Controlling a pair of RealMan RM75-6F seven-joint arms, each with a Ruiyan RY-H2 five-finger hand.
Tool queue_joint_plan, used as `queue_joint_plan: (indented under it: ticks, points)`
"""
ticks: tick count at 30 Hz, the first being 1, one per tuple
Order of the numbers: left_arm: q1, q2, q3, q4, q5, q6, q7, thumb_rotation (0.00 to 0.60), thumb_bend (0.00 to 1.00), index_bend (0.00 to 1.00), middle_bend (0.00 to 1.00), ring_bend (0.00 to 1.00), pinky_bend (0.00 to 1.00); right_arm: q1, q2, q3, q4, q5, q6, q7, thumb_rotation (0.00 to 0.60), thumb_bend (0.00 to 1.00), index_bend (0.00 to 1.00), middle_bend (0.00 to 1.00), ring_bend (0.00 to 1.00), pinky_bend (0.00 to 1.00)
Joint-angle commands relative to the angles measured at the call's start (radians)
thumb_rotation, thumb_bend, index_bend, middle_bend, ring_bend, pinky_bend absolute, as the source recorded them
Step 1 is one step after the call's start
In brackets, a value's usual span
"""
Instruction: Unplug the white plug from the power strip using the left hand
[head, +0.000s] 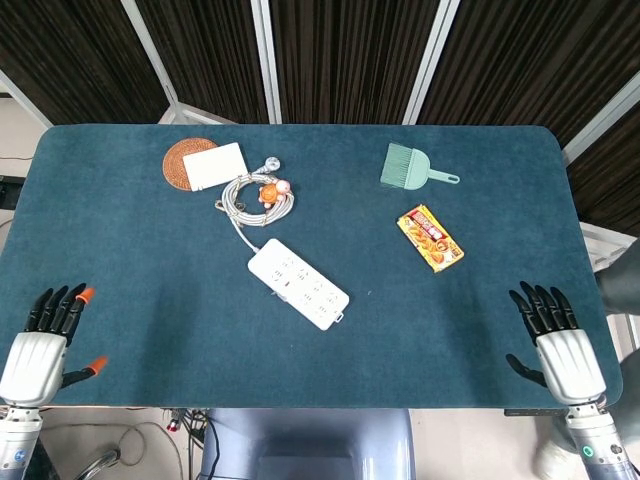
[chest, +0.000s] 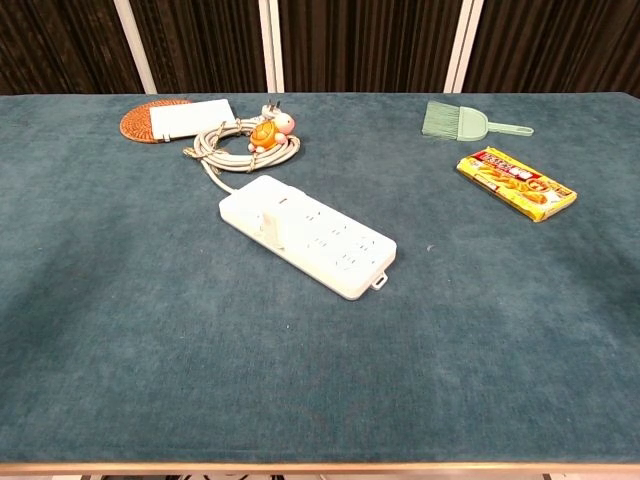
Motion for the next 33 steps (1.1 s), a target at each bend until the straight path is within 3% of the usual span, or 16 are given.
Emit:
queue_joint_plan:
  ticks: [1,4,6,18,24,33]
  points:
    - [-0.007,-0.005,-0.003,-0.016,-0.005,-0.015,0.008,0.6,0.0,0.0,0.03,0.0,0.0,0.021,-0.007,-0.014,0.015,-0.052,-0.003,0.002,0.6,0.28,0.0,0.0,0.0,0.0]
    - [-0.027,-0.002,-0.013,-0.038,-0.007,-0.041,0.04,0.6,0.0,0.0,0.04,0.0,0.0,0.056,-0.01,-0.02,0.005,-0.108,-0.026,-0.035,0.6,0.44,0.0,0.0,0.0,0.0]
    - [-0.043,0.002,-0.024,-0.065,-0.007,-0.056,0.062,0.6,0.0,0.0,0.04,0.0,0.0,0.081,-0.015,-0.018,-0.01,-0.143,-0.043,-0.076,0.6,0.49,0.0,0.0,0.0,0.0]
    - [-0.191,0.028,-0.112,-0.254,-0.07,-0.252,0.252,0.6,0.01,0.04,0.06,0.0,0.0,0.229,-0.127,-0.012,-0.103,-0.183,-0.299,-0.274,0.6,0.63,0.0,0.01,0.02,0.06]
    - [-0.276,0.017,-0.169,-0.29,-0.141,-0.356,0.327,0.6,0.02,0.05,0.07,0.0,0.0,0.285,-0.214,-0.005,-0.08,-0.168,-0.399,-0.312,0.6,0.72,0.0,0.03,0.04,0.09]
    - [-0.406,-0.058,-0.237,-0.282,-0.28,-0.492,0.427,0.6,0.02,0.07,0.08,0.0,0.0,0.353,-0.342,0.032,0.0,-0.092,-0.513,-0.348,0.6,0.77,0.02,0.04,0.05,0.11]
